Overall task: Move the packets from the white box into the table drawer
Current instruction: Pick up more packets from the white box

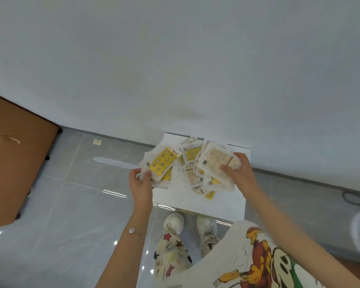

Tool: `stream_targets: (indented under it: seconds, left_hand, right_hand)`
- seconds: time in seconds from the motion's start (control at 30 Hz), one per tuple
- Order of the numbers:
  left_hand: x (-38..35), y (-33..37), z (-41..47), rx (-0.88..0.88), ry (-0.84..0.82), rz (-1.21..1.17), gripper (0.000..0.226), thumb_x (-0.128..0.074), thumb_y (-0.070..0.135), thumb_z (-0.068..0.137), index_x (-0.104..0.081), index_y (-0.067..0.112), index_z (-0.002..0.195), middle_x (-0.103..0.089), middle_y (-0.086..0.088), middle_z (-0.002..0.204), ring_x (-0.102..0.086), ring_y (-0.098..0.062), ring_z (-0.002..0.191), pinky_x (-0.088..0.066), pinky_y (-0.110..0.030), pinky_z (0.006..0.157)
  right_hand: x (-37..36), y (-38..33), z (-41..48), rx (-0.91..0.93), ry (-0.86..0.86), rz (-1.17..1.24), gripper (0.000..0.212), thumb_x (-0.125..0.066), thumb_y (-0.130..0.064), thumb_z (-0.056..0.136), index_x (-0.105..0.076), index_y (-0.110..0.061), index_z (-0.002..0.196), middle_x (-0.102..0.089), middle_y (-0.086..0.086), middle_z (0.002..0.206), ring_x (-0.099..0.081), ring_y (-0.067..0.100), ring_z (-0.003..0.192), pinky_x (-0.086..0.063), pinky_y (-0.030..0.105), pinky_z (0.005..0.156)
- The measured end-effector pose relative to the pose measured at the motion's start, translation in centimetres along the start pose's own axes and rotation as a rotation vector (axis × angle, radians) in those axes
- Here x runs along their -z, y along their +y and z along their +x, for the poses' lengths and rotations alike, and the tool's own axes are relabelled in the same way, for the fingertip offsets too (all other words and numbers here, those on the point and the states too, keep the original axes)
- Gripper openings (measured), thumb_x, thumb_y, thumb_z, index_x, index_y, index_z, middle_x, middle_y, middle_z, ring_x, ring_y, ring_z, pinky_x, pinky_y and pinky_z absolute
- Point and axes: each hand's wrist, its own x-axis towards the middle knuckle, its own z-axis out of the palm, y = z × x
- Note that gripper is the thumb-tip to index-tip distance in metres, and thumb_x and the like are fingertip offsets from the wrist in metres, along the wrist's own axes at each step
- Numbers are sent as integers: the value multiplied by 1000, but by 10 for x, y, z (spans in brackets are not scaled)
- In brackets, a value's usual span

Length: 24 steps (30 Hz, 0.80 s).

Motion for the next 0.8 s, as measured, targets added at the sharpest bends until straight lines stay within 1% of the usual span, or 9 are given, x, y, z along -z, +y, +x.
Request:
stream_targets:
  seconds: [0.07,0.17,0.23,0.3,0.37,0.43,0.57,0.7,0.8]
  left_hand:
    - [30,9,-10,28,21,-50,12,-58,11,89,-50,16,96,-61,-14,101,-63,-26,88,-55,-45,77]
    - [76,19,-21,34,83,-128,14,-59,11,90,-49,20,94,-60,-14,103,-63,-28,91,-56,-40,73]
    - [106,23,-27,29,138,-168,14,-59,11,91,-49,19,95,-60,-13,103,-63,-27,89,-53,-34,66]
    - [137,26,-34,21,194,-196,14,-59,12,91,-48,17,97,-60,-10,101,-63,-25,87,-52,-31,63]
    - [169,25,-40,12,234,-251,15,-60,11,91,-47,18,95,-60,-6,99,-64,-24,88,-56,-35,69]
    - [202,21,-45,14,275,-306,16,-60,10,91,-47,20,91,-61,-4,96,-65,-24,88,-57,-39,74]
    - [270,4,-52,23,377,-395,16,-60,9,92,-47,19,88,-62,-3,94,-65,-23,87,-57,-38,74]
    - [341,-17,-53,51,459,-458,14,-60,8,91,-48,15,93,-63,-9,99,-66,-27,88,-58,-38,72]
    - [393,-29,-51,67,517,-491,15,-60,8,91,-48,18,92,-63,-7,99,-66,-27,88,-58,-37,71]
  right_hand:
    - [-9,-23,-14,30,-30,-6,50,-73,-14,82,-45,-20,123,-58,2,117,-62,17,99,-55,38,83]
    - [-40,-50,-37,66,-72,-22,48,-73,-14,82,-45,-25,120,-56,1,120,-60,20,104,-54,42,88]
    - [-70,-61,-53,103,-119,-60,49,-73,-14,82,-46,-23,121,-55,0,119,-59,19,103,-53,37,85]
    - [-103,-69,-70,125,-191,-89,48,-73,-15,83,-46,-24,121,-55,-3,115,-59,13,98,-53,28,78]
    - [-136,-75,-90,146,-288,-119,45,-73,-14,83,-46,-27,117,-56,-8,108,-59,3,90,-50,17,66]
    - [-170,-78,-108,154,-386,-143,45,-73,-11,83,-47,-24,117,-58,-4,107,-61,4,89,-49,13,59]
    - [-243,-85,-142,172,-543,-203,45,-73,-8,82,-48,-21,116,-60,3,111,-63,14,94,-52,18,59]
    - [-317,-91,-177,212,-636,-285,45,-74,-8,81,-48,-21,115,-61,0,108,-62,18,98,-56,32,75]
    - [-367,-91,-203,246,-704,-329,46,-76,-9,79,-48,-19,115,-62,2,108,-64,18,97,-57,34,79]
